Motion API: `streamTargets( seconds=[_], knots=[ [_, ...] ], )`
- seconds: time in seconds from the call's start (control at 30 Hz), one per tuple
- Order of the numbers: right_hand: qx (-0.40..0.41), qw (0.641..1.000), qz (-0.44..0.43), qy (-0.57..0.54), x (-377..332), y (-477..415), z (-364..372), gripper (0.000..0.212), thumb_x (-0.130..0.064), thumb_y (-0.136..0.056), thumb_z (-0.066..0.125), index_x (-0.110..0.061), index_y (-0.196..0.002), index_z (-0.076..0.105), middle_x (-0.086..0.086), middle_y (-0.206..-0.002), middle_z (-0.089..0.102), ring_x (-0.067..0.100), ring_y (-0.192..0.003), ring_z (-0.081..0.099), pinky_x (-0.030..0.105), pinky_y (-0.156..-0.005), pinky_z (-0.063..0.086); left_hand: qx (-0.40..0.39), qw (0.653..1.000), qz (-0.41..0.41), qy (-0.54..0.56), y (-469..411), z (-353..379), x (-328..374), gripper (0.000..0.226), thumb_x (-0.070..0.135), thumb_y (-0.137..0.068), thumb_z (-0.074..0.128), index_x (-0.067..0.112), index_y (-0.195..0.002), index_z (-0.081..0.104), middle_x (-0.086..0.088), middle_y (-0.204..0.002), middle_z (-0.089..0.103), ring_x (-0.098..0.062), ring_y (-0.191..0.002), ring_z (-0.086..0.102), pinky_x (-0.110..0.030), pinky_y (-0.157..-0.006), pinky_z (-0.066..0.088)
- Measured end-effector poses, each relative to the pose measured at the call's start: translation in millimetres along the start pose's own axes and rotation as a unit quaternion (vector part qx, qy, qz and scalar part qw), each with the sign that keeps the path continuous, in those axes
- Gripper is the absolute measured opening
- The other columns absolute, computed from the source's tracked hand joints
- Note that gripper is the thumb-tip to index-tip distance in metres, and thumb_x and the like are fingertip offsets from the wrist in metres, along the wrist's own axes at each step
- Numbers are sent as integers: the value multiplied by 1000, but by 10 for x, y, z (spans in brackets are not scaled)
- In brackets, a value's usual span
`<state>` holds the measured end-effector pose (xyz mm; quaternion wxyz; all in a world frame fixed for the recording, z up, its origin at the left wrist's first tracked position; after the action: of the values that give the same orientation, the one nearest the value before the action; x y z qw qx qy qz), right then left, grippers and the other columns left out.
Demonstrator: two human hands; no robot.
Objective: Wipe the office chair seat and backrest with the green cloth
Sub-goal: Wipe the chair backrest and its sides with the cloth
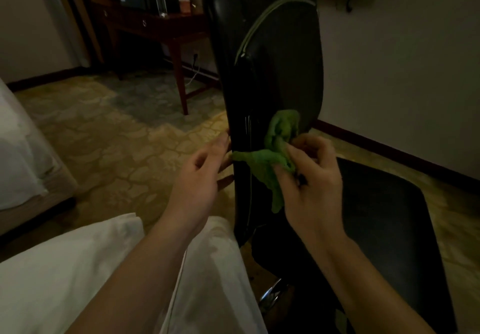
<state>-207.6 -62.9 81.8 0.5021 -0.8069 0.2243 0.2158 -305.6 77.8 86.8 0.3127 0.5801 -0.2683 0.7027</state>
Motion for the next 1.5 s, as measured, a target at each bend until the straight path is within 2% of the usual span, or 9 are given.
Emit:
streamTargets(
  seconds=[0.13,0.27,0.7,0.8,0.9,1.13,1.3,1.4,1.5],
  knots=[
    [-22,999,-22,42,-16,-35,142,28,-24,-94,62,-18,-121,68,8,-130,47,22,-118,48,40,-89,52,-13,999,29,-13,-16,48,246,27,61,-81,52,53,-91,76,20,-117,72,-4,-109,68,-42,-96,55],
    [-32,994,-38,102,3,-27,179,35,-27,-91,62,-21,-126,65,12,-139,42,30,-126,43,50,-91,50,-20,999,38,-19,-71,63,350,39,61,-83,50,44,-110,71,17,-113,74,-6,-107,70,-36,-87,56],
    [-62,989,-37,130,-155,-109,183,46,-30,-94,34,-23,-132,59,18,-144,35,35,-127,43,50,-94,51,-5,1000,14,-12,-175,38,397,58,54,-75,65,25,-126,69,8,-108,76,-13,-102,72,-37,-83,60],
    [-57,991,-36,116,-181,-121,194,48,-29,-94,31,-18,-130,62,19,-144,35,33,-126,45,39,-100,50,-12,1000,8,-19,-186,44,398,55,53,-79,64,25,-126,68,9,-109,76,-11,-102,72,-37,-84,59],
    [-68,991,-29,110,-182,-107,212,45,-24,-94,37,-16,-131,62,20,-145,35,33,-126,44,29,-100,43,-19,1000,5,-24,-151,36,376,44,48,-90,59,25,-126,68,10,-112,75,-10,-104,72,-40,-91,58],
    [-124,979,-21,159,-41,20,237,48,3,-85,63,-19,-128,64,21,-141,38,36,-123,45,39,-95,53,-9,999,-21,43,-31,34,388,34,54,-83,58,32,-101,76,5,-112,76,-16,-107,71,-47,-97,54],
    [-126,978,-29,166,-49,77,166,48,3,-84,66,-18,-128,64,19,-131,45,32,-114,50,34,-83,57,-4,999,0,32,-24,68,406,40,43,-83,66,26,-119,71,6,-109,77,-14,-103,73,-44,-91,58],
    [-100,983,-37,147,-153,-11,79,48,-1,-88,62,-18,-133,61,16,-133,42,28,-118,47,23,-88,43,-14,1000,9,10,-71,64,394,31,33,-90,67,29,-120,70,9,-105,77,-9,-98,73,-34,-79,59],
    [-100,983,-45,148,-232,-186,65,50,-2,-90,58,-19,-138,56,14,-134,39,28,-118,45,27,-88,46,-12,1000,1,12,-101,62,393,26,30,-93,66,27,-119,71,7,-104,78,-10,-97,74,-34,-78,60]
  ],
)
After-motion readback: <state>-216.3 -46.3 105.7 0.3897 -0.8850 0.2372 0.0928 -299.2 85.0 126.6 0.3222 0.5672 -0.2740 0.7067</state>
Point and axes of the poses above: each hand's wrist, its own y-axis away from the middle knuckle, its own z-axis out of the palm, x = y × z, the point moved 2 cm from there along -y, towards the middle knuckle
